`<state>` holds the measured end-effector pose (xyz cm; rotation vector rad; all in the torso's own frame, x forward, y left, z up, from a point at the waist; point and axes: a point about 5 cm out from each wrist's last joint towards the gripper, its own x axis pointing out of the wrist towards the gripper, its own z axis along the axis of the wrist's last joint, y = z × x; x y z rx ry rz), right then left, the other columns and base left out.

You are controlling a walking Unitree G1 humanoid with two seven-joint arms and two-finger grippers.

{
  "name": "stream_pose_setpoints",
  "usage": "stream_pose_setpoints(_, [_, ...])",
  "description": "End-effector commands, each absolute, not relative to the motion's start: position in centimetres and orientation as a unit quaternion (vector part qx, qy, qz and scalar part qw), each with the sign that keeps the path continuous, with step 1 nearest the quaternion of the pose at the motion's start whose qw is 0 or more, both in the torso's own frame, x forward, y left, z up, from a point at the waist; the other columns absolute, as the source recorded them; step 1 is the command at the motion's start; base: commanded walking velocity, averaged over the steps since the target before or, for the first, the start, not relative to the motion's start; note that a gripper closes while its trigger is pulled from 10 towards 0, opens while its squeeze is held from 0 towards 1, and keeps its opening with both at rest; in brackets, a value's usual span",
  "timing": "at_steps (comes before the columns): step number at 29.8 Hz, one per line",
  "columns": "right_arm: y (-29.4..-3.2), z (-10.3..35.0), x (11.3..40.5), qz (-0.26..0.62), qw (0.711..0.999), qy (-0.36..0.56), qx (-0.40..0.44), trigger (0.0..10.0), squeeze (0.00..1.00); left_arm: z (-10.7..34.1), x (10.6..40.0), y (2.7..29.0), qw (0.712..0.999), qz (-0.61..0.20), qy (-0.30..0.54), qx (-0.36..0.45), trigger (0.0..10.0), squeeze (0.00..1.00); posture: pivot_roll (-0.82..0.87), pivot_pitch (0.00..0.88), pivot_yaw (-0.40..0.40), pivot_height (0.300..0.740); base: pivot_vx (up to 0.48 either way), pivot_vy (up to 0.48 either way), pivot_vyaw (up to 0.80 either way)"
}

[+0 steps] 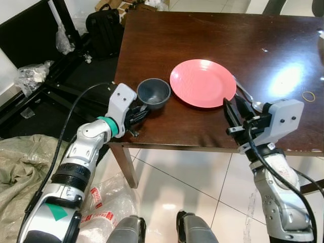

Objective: Setting the table

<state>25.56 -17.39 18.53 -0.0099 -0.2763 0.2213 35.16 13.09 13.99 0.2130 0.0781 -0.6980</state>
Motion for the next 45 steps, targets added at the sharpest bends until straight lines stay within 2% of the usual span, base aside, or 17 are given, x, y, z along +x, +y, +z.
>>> stream_pose_setpoints(1, [-17.6, 18.2, 25.5, 0.107, 0.985, -0.132, -0.002, 10.0, 0.00, 13.7, 35.1, 13.3, 0.934, -0.338, 0.043, 0.107, 10.0, 1.00, 0.02, 0.074, 0.064, 0.740, 0.000, 0.000, 0.00])
stream_pose_setpoints(2, [-17.6, 18.2, 25.5, 0.107, 0.985, -0.132, -0.002, 10.0, 0.00, 13.7, 35.1, 13.3, 0.934, -0.338, 0.043, 0.107, 10.0, 1.00, 0.02, 0.074, 0.064, 0.740, 0.000, 0.000, 0.00])
stream_pose_setpoints(3, [-17.6, 18.2, 25.5, 0.107, 0.985, -0.132, -0.002, 10.0, 0.00, 13.8, 35.1, 13.4, 0.934, -0.337, 0.044, 0.107, 10.0, 0.00, 0.02, 0.075, 0.064, 0.740, 0.000, 0.000, 0.00])
stream_pose_setpoints(11, [-17.5, 18.2, 25.4, 0.106, 0.986, -0.131, -0.002, 10.0, 0.00, 14.3, 34.6, 14.5, 0.936, -0.333, 0.053, 0.101, 10.0, 0.00, 0.02, 0.077, 0.070, 0.740, 0.000, 0.000, 0.00])
stream_pose_setpoints(16, [-17.8, 18.0, 25.0, 0.101, 0.986, -0.129, -0.002, 10.0, 0.00, 16.5, 32.9, 16.5, 0.937, -0.326, 0.066, 0.109, 10.0, 0.00, 0.04, 0.082, 0.080, 0.740, 0.000, 0.000, 0.00])
stream_pose_setpoints(18, [-17.8, 17.9, 24.9, 0.100, 0.987, -0.128, -0.001, 10.0, 0.00, 18.4, 32.0, 17.7, 0.944, -0.297, 0.067, 0.122, 10.0, 0.00, 0.06, 0.084, 0.079, 0.740, 0.000, 0.000, 0.00])
stream_pose_setpoints(26, [-17.5, 17.9, 25.3, 0.108, 0.986, -0.128, 0.004, 10.0, 0.00, 21.3, 31.6, 19.6, 0.956, -0.239, 0.033, 0.166, 10.0, 0.00, 0.10, 0.084, 0.073, 0.740, 0.000, 0.000, 0.00])
stream_pose_setpoints(29, [-17.3, 17.9, 25.7, 0.114, 0.985, -0.130, 0.005, 10.0, 0.00, 22.1, 31.8, 20.6, 0.959, -0.203, 0.014, 0.199, 10.0, 0.00, 0.11, 0.076, 0.064, 0.740, 0.000, 0.000, 0.00])
stream_pose_setpoints(31, [-17.2, 18.1, 25.9, 0.118, 0.984, -0.131, 0.004, 10.0, 0.00, 23.0, 32.7, 21.0, 0.966, -0.138, -0.011, 0.217, 10.0, 0.00, 0.11, 0.075, 0.063, 0.740, 0.000, 0.000, 0.00])
stream_pose_setpoints(34, [-17.2, 18.1, 26.0, 0.118, 0.984, -0.132, 0.004, 10.0, 0.00, 23.0, 33.2, 20.9, 0.965, -0.131, -0.003, 0.225, 10.0, 0.00, 0.10, 0.065, 0.056, 0.740, 0.000, 0.000, 0.00])
stream_pose_setpoints(38, [-17.7, 18.5, 25.9, 0.114, 0.984, -0.137, -0.003, 10.0, 0.00, 24.1, 34.8, 18.8, 0.983, -0.125, -0.033, 0.129, 10.0, 0.00, 0.07, 0.046, 0.049, 0.740, 0.000, 0.000, 0.00])
stream_pose_setpoints(40, [-17.9, 18.6, 25.8, 0.112, 0.984, -0.138, -0.006, 10.0, 0.00, 25.1, 35.3, 17.8, 0.985, -0.131, -0.073, 0.086, 10.0, 0.00, 0.06, 0.039, 0.047, 0.740, 0.000, 0.000, 0.00])
stream_pose_setpoints(45, [-18.1, 18.7, 25.8, 0.109, 0.984, -0.139, -0.007, 10.0, 0.00, 26.3, 35.7, 15.5, 0.983, -0.159, -0.093, 0.009, 10.0, 0.00, 0.05, 0.030, 0.040, 0.740, 0.000, 0.000, 0.00])
